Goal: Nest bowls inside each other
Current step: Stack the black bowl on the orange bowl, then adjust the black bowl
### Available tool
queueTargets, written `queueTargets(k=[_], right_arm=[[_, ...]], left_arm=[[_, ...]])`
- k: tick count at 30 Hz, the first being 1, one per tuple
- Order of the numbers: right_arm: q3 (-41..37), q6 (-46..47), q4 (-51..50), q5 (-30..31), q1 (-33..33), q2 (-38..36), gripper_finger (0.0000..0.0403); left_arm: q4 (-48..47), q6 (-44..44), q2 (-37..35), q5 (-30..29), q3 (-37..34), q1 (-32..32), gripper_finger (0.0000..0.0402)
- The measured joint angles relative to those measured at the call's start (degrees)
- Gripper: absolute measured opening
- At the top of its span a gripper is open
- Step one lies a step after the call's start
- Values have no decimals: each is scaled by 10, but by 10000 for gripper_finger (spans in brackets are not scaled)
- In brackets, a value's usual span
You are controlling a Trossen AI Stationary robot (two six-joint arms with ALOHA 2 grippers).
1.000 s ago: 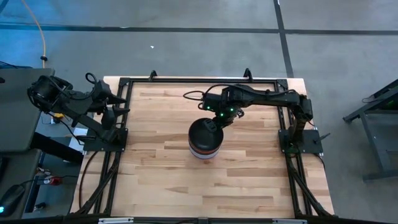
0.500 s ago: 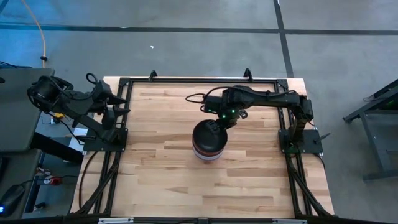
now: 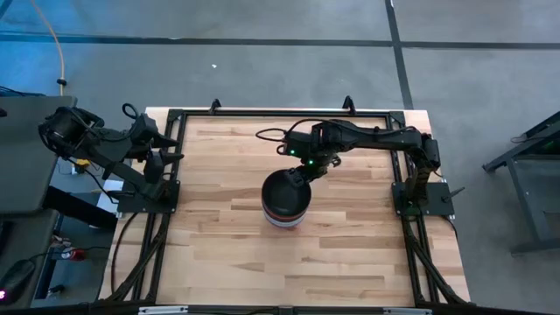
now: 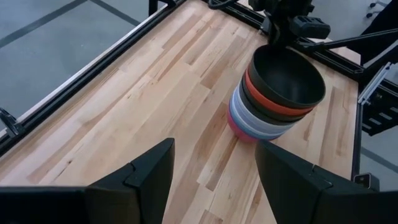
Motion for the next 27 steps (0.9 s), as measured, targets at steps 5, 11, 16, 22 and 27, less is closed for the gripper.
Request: queueTargets(k=[5,11,16,22,27], right_arm=[[0,-29,18,-2,0,-3,93],[0,-71,80,-5,0,-43,112],[0,-149,108,23,0,-98,119],[0,-223,107,88,0,-157,119],[-8,-275,84,122,11,-163,113]], left_arm=[[0,0,0,0,0,0,211],[19,9,4,-3,0,0,211],[110,86,21,-18,0,0,211],[205,127,59,-33,0,2,211],[212,85,98,-46,0,3,211]])
